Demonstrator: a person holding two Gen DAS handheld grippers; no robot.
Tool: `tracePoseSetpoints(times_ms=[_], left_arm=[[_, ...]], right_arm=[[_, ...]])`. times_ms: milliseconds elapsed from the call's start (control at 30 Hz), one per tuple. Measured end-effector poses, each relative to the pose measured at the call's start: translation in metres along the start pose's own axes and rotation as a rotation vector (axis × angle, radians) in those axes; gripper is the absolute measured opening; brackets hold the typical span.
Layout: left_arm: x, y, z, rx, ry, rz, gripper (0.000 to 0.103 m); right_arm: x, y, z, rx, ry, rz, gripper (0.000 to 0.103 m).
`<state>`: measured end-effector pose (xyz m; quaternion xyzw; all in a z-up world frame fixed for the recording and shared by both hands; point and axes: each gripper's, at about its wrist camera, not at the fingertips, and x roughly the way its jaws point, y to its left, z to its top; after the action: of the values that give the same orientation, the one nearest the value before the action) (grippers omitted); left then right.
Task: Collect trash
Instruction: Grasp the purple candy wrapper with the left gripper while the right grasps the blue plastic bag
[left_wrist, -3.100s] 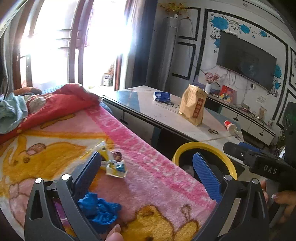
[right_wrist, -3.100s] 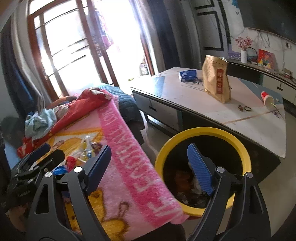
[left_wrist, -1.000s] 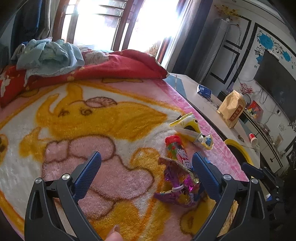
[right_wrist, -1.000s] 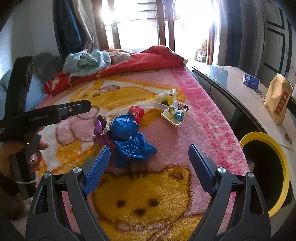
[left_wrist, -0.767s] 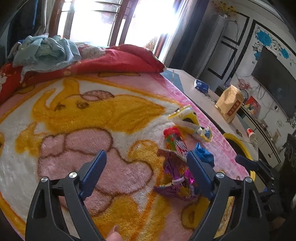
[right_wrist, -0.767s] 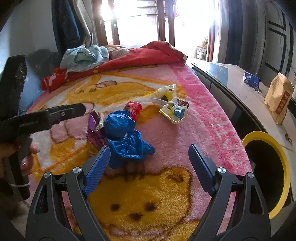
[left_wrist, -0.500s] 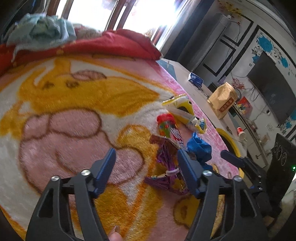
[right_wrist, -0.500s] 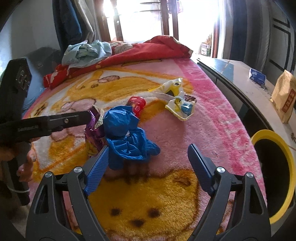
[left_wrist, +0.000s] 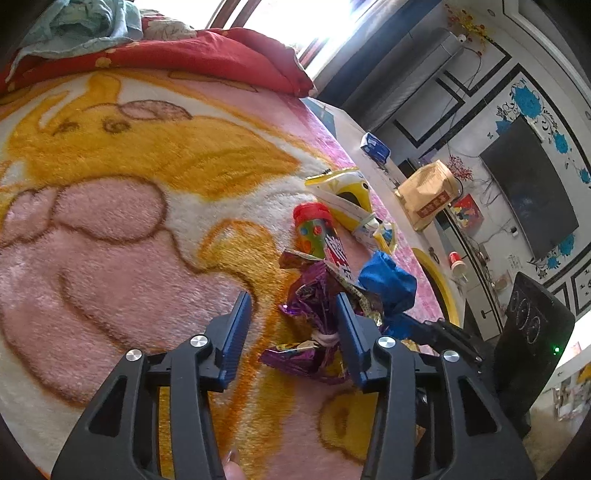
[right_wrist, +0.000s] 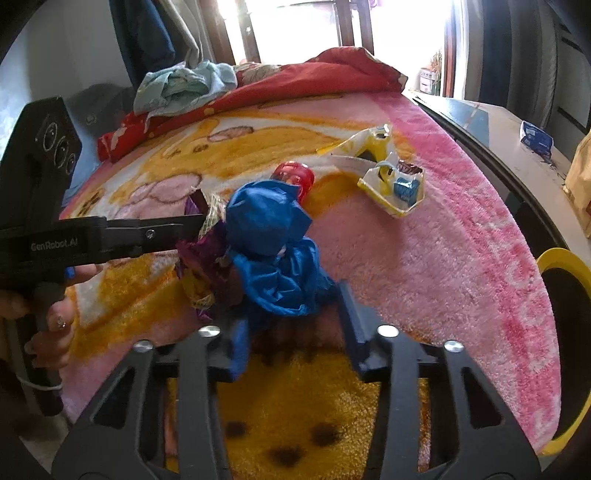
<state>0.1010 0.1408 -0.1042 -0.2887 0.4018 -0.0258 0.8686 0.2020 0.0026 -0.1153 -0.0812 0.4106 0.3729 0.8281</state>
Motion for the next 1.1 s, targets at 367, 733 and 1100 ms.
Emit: tracePoseSetpoints(times_ms=[367,733,1100], left_arm=[[0.004,-0.008,0.004,0.018,0.009,-0.029,0.025],[-0.012,-0.011,0.006,0.039,-0.011,-0.015,0.024],[-0.034,-0.019,0.006,0.084,-0.036,-0.034,0.024]], right_arm=[[-0.012,-0.003,-0.001,-0.005,-0.005,-0.009,0.01],[-0.022,0.001,-0.001,-0.033,-0.017,-0.009,0.002],[-0.039,0.001,0.003,-0.038,-0.046,0.003,0.001]])
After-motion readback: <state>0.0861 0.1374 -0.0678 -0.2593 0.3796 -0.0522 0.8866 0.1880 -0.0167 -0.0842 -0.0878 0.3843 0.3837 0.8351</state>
